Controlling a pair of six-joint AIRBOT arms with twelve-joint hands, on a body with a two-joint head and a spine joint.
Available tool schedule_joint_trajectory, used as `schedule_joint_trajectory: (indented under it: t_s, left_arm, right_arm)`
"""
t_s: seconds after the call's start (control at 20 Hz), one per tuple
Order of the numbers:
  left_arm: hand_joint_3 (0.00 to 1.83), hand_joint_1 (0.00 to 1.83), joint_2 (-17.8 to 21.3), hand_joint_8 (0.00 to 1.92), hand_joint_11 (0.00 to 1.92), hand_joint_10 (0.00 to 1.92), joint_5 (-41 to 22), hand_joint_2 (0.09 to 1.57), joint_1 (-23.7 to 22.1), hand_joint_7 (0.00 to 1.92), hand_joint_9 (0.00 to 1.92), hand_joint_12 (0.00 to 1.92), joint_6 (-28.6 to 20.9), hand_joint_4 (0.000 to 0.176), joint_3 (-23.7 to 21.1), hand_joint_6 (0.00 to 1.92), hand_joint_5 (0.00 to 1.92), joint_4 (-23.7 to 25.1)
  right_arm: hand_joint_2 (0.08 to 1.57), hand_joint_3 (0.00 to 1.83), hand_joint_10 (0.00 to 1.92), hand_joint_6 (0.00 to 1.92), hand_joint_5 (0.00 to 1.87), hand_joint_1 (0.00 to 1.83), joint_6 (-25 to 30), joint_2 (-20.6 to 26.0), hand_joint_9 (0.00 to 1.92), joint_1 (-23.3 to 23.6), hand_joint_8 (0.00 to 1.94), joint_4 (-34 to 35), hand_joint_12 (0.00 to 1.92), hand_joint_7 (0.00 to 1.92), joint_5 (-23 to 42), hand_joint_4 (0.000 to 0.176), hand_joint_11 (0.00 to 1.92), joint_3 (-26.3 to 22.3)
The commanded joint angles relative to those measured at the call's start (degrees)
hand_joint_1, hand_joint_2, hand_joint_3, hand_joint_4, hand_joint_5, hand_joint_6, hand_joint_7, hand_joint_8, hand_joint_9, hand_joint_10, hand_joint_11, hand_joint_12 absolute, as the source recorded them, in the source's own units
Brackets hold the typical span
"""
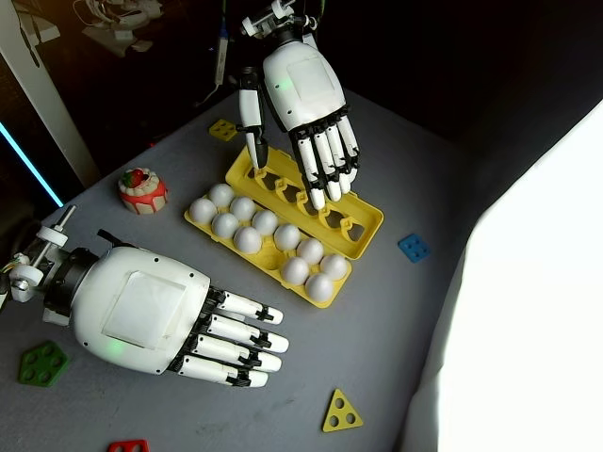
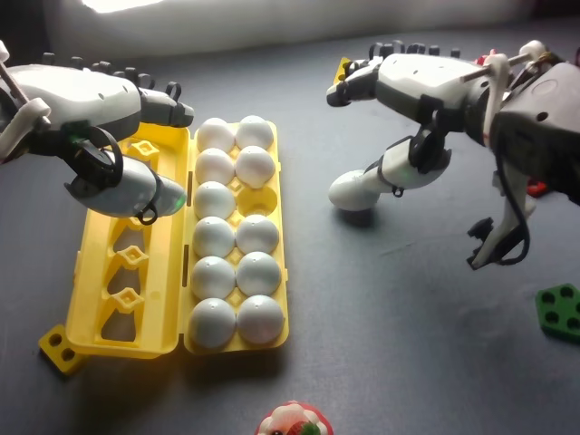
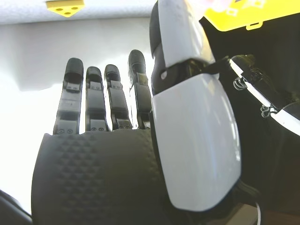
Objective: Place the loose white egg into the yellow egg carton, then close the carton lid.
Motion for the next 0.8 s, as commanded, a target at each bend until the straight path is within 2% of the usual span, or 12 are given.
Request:
schedule_joint_trajectory:
  t_s: [0.0, 0.1, 0.15, 0.2, 0.3, 0.35, 0.4, 0.5, 0.75]
  left_arm:
    - [0.0, 0.49, 0.1, 0.0, 0.0, 0.0, 2.0, 1.25, -0.1, 0.16, 0.18, 0.72, 0.2, 0.051, -0.1, 0.0, 0.18, 2.1]
    - [0.0, 0.49, 0.1, 0.0, 0.0, 0.0, 2.2, 1.25, 0.0, 0.16, 0.18, 0.72, 0.2, 0.051, -0.3, 0.0, 0.18, 2.2]
    - [0.0, 0.52, 0.1, 0.0, 0.0, 0.0, 2.2, 1.24, 0.0, 0.17, 0.19, 0.74, 0.2, 0.042, -0.4, 0.0, 0.17, 2.2]
    - [0.0, 0.51, 0.1, 0.0, 0.0, 0.01, 2.2, 1.25, -0.1, 0.18, 0.22, 0.78, 0.2, 0.037, -0.4, 0.0, 0.17, 2.2]
    - [0.0, 0.53, 0.1, 0.01, 0.0, 0.01, 2.1, 1.24, -0.3, 0.2, 0.23, 0.82, 0.2, 0.034, -0.5, 0.01, 0.2, 2.1]
    - [0.0, 0.54, 0.1, 0.01, 0.0, 0.01, 2.1, 1.23, -0.4, 0.22, 0.24, 0.88, 0.2, 0.039, -0.5, 0.01, 0.2, 2.0]
    - [0.0, 0.57, 0.1, 0.01, 0.0, 0.01, 2.1, 1.23, -0.5, 0.23, 0.24, 0.89, 0.2, 0.033, -0.5, 0.01, 0.21, 2.0]
    - [0.0, 0.57, 0.1, 0.01, 0.0, 0.02, 2.2, 1.22, -0.5, 0.23, 0.26, 0.9, 0.2, 0.041, -0.6, 0.02, 0.24, 2.0]
    - [0.0, 0.59, 0.1, 0.0, 0.0, 0.01, 1.9, 1.2, -1.0, 0.21, 0.27, 0.9, 0.2, 0.048, -0.7, 0.01, 0.24, 1.9]
  right_arm:
    - [0.99, 0.0, 0.0, 0.01, 0.4, 1.33, -0.2, -0.1, 0.01, 0.0, 0.01, -1.4, 0.22, 0.09, 2.4, 0.008, 0.0, 0.4]
    - [0.99, 0.0, 0.0, 0.01, 0.4, 1.33, -1.4, -0.9, 0.01, -0.1, 0.01, 1.9, 0.22, 0.09, 2.5, 0.008, 0.0, 1.5]
    - [0.99, 0.0, 0.0, 0.01, 0.41, 1.34, -1.4, -1.3, 0.0, -0.2, 0.01, 3.0, 0.04, 0.06, 2.4, 0.008, 0.0, 2.1]
    - [0.99, 0.0, 0.0, 0.01, 0.41, 1.31, -1.4, -1.7, 0.0, -0.4, 0.02, 4.0, 0.01, 0.06, 2.1, 0.0, 0.0, 2.7]
    - [0.99, 0.0, 0.0, 0.01, 0.41, 1.29, -1.4, -2.4, 0.0, -0.8, 0.02, 4.9, 0.0, 0.07, 1.6, 0.0, 0.0, 3.4]
    - [1.0, 0.01, 0.0, 0.01, 0.4, 1.29, -1.4, -2.7, 0.0, -1.0, 0.01, 5.0, 0.0, 0.05, 1.5, 0.0, 0.0, 3.6]
    - [1.01, 0.01, 0.0, 0.01, 0.4, 1.29, -1.4, -3.0, 0.0, -1.1, 0.01, 5.0, 0.0, 0.06, 1.5, 0.0, 0.0, 3.7]
    - [1.01, 0.01, 0.0, 0.0, 0.4, 1.28, -1.4, -3.7, 0.0, -1.4, 0.01, 5.0, 0.0, 0.05, 1.5, 0.0, 0.0, 4.3]
    - [0.99, 0.0, 0.0, 0.01, 0.42, 1.26, -1.8, -5.1, 0.0, -2.3, 0.01, 5.0, 0.0, 0.07, 1.6, 0.0, 0.0, 5.2]
